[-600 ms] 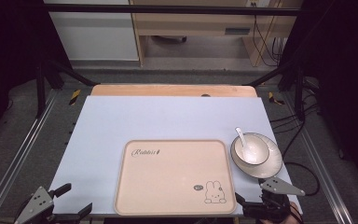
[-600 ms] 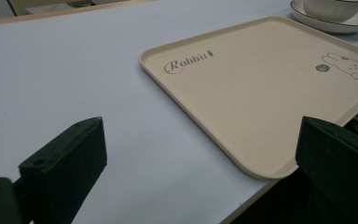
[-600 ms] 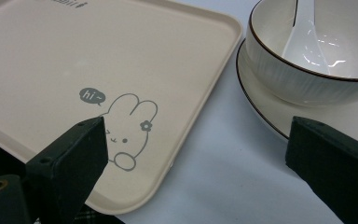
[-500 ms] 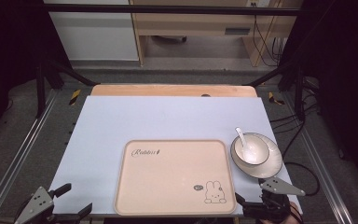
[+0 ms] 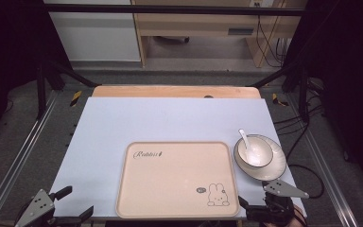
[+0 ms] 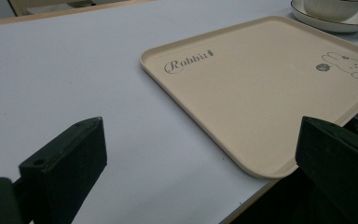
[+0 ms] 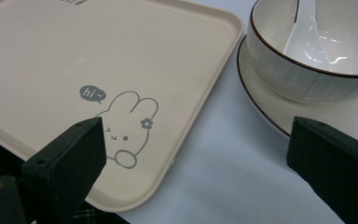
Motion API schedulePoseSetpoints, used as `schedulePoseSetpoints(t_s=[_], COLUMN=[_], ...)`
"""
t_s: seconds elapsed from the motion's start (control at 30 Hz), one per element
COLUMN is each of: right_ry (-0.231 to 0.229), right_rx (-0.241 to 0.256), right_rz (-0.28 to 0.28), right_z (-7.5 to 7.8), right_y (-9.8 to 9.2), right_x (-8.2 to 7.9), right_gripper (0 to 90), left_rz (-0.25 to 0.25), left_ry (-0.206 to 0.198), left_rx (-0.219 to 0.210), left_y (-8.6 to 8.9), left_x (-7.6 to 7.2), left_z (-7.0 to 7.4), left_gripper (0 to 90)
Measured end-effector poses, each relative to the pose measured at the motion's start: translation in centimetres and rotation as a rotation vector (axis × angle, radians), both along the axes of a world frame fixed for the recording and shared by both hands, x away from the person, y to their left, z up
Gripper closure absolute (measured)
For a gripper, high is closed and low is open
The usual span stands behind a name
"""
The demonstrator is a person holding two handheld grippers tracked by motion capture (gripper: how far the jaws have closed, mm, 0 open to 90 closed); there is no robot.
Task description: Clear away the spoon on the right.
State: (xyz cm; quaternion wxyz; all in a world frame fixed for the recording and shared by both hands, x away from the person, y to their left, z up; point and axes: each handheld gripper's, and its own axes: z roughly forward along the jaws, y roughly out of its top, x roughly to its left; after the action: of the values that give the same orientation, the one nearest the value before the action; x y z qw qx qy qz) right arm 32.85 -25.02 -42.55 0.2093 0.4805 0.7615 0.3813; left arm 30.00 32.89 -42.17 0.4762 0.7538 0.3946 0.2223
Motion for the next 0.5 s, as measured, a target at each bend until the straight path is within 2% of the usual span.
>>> schedulePoseSetpoints(t_s=[0.5], right_ry=[0.004], right_rx=[-0.013], right_rz=[0.000], right_z=[0.03], right_y=[0.12], right_x=[0.01], right_gripper=[4.8], left_rz=[0.001], left_ry=[-0.002], left_rx=[0.001], left_y=[0.10], left_x=[0.00], left_z=[0.01], left_gripper=[1.5])
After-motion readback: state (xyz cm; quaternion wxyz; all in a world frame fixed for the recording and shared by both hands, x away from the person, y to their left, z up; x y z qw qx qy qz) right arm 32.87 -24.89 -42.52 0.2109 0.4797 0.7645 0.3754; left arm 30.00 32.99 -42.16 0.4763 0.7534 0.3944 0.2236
